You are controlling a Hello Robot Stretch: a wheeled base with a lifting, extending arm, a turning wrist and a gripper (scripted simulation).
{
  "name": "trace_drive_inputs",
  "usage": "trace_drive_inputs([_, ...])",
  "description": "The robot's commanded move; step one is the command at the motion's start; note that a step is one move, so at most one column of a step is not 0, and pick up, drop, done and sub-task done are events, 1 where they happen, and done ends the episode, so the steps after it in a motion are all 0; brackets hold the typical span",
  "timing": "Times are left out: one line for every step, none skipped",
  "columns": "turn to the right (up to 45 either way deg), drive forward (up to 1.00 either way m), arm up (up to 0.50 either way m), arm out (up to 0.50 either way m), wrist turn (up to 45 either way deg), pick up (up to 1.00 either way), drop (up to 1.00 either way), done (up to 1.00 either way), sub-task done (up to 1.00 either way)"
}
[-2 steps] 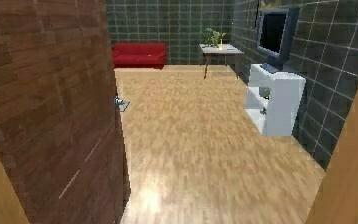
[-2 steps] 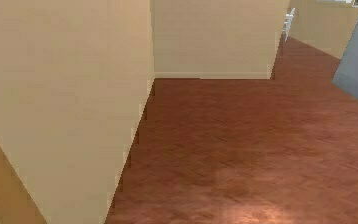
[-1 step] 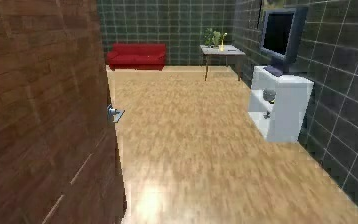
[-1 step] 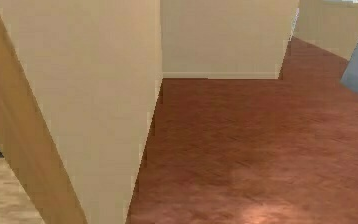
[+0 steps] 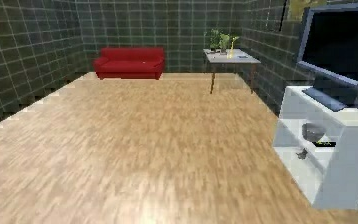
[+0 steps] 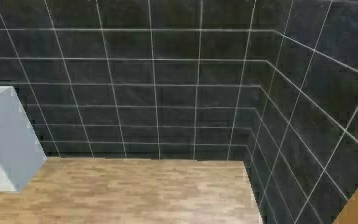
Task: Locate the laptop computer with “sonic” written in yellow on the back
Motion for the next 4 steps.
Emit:
trace_drive_inputs([3.0, 0.00, 0.00, 0.00, 0.0, 0.00, 0.00, 0.00, 0.00])
trace_drive_inputs([0.0, 0.40, 0.00, 0.00, 0.0, 0.00, 0.00, 0.00, 0.00])
trace_drive_inputs([0.0, 1.00, 0.00, 0.00, 0.0, 0.00, 0.00, 0.00, 0.00])
trace_drive_inputs([0.0, 1.00, 0.00, 0.00, 0.0, 0.00, 0.00, 0.00, 0.00])
